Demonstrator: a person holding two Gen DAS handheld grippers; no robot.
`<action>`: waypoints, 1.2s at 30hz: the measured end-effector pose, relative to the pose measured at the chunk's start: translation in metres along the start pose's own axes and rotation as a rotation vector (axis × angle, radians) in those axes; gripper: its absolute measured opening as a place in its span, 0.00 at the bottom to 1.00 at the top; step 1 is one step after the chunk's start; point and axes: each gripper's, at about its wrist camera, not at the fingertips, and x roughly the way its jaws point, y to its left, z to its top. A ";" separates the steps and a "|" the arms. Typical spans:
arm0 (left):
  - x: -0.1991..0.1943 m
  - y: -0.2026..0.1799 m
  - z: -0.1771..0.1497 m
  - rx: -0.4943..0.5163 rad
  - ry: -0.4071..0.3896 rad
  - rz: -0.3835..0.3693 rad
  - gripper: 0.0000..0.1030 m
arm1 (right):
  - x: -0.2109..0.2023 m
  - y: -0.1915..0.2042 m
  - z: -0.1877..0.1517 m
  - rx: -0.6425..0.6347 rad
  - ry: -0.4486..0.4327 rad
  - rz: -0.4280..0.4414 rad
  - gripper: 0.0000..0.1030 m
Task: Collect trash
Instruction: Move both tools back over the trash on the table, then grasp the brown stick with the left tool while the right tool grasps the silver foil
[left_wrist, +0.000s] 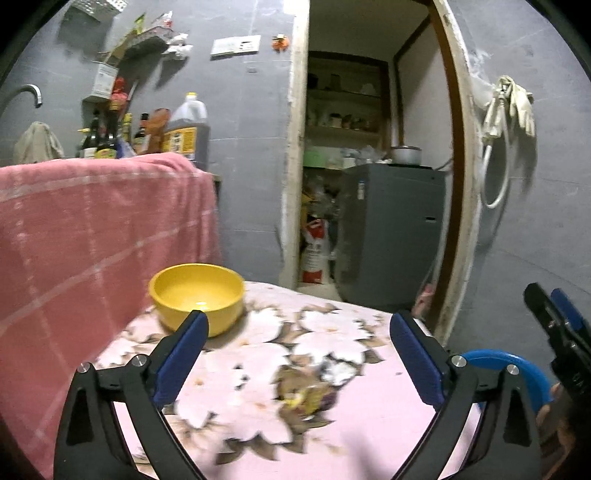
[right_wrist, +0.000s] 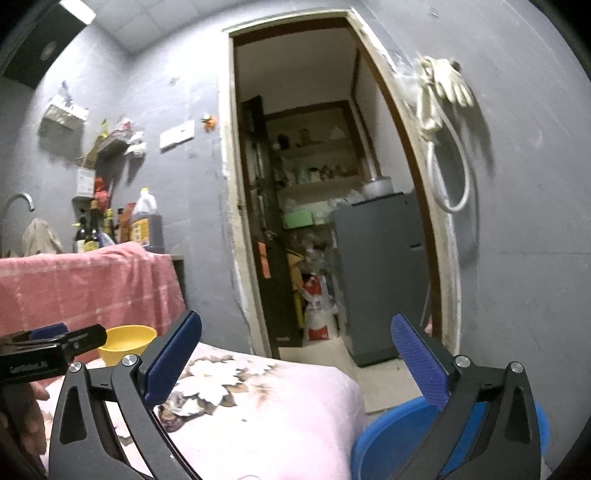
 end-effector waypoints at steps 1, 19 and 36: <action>-0.001 0.007 -0.002 -0.002 0.001 0.007 0.94 | 0.000 0.004 0.000 -0.008 -0.006 0.009 1.00; 0.007 0.069 -0.027 -0.064 0.122 0.056 0.94 | 0.028 0.066 -0.024 -0.156 0.122 0.142 1.00; 0.048 0.053 -0.043 -0.004 0.414 -0.093 0.79 | 0.093 0.082 -0.045 -0.174 0.490 0.215 0.92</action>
